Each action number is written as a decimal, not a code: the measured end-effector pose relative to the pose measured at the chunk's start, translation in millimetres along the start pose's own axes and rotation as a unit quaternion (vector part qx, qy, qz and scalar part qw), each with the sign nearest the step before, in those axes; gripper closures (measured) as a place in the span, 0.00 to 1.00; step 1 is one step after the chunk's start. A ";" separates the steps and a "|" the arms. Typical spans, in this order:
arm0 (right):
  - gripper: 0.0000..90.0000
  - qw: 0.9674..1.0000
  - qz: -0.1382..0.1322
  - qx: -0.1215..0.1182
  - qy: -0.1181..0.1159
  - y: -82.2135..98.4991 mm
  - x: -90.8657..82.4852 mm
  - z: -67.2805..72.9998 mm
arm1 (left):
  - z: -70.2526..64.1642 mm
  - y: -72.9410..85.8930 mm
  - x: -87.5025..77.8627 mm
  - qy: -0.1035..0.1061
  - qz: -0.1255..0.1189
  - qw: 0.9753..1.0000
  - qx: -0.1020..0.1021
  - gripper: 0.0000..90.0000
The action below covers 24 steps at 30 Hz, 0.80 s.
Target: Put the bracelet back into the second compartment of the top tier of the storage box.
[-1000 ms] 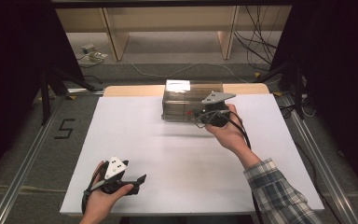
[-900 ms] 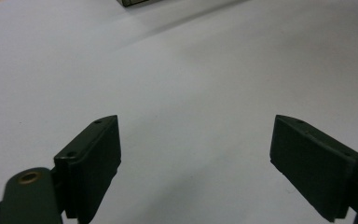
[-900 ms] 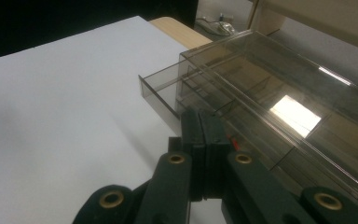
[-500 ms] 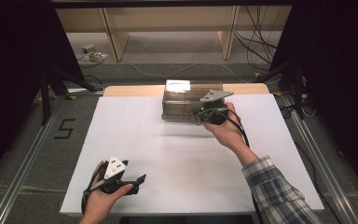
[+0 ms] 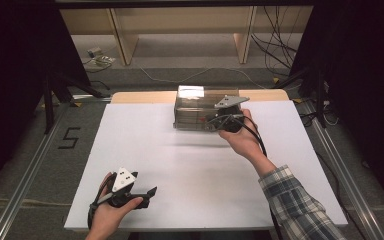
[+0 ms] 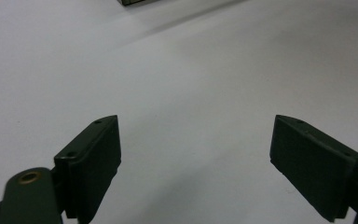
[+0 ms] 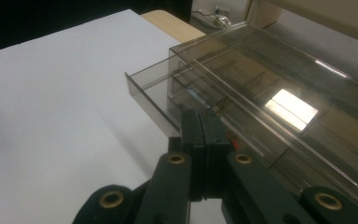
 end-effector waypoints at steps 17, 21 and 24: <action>1.00 1.000 0.006 0.007 0.009 -1.2 7.6 -6.2 | -0.2 0.1 0.3 0.001 0.000 1.000 -0.001 0.18; 1.00 1.000 0.008 0.008 0.011 -0.5 10.5 -7.3 | -0.3 0.1 0.3 0.001 0.000 1.000 -0.001 0.18; 1.00 1.000 0.009 0.010 0.012 -0.2 11.5 -7.8 | -0.4 0.1 0.4 0.001 0.000 1.000 -0.001 0.18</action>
Point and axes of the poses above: each handheld gripper's, and its own axes: x roughly forward along the jaws, y roughly out of its underside, z roughly to its left, the point moved 4 cm from there along x, roughly forward along the jaws, and after that the axes turned 11 degrees about x, right-handed, at the moved point
